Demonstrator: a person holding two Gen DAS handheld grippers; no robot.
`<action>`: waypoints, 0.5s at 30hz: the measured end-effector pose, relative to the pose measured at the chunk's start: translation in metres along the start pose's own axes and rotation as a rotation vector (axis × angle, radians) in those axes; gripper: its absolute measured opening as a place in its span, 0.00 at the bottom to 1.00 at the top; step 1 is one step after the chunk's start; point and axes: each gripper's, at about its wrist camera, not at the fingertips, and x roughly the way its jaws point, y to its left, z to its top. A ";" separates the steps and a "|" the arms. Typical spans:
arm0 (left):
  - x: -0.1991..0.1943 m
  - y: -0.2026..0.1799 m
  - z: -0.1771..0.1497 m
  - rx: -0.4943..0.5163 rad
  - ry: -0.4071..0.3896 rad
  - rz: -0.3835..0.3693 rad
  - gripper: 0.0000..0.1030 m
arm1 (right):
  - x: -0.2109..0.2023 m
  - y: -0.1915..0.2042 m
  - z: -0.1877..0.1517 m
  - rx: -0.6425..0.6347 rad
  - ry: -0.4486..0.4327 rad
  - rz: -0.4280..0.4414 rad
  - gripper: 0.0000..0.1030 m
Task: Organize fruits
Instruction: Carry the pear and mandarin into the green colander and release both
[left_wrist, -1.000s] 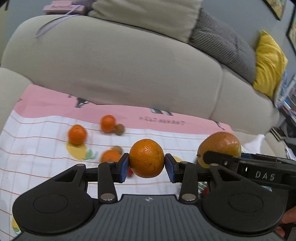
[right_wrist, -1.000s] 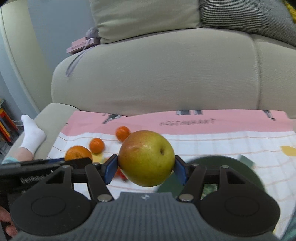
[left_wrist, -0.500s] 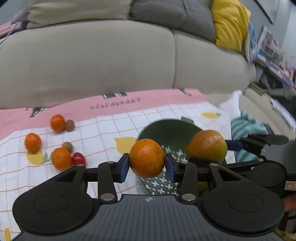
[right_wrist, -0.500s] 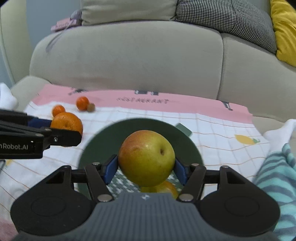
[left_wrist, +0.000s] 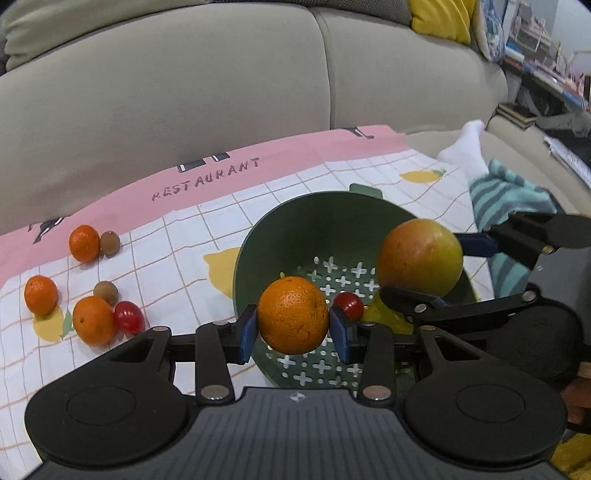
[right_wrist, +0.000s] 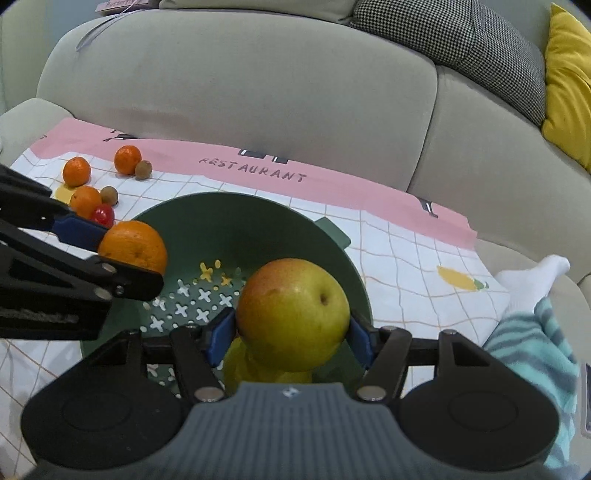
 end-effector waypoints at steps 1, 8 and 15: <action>0.002 0.001 0.000 -0.002 0.001 -0.003 0.45 | 0.000 0.000 0.000 0.000 -0.001 0.003 0.60; 0.011 0.008 0.003 0.001 0.010 -0.045 0.45 | 0.008 0.000 0.006 -0.040 0.001 0.002 0.60; 0.016 0.010 0.003 0.055 0.005 -0.069 0.45 | 0.022 -0.009 0.019 -0.053 0.038 0.092 0.59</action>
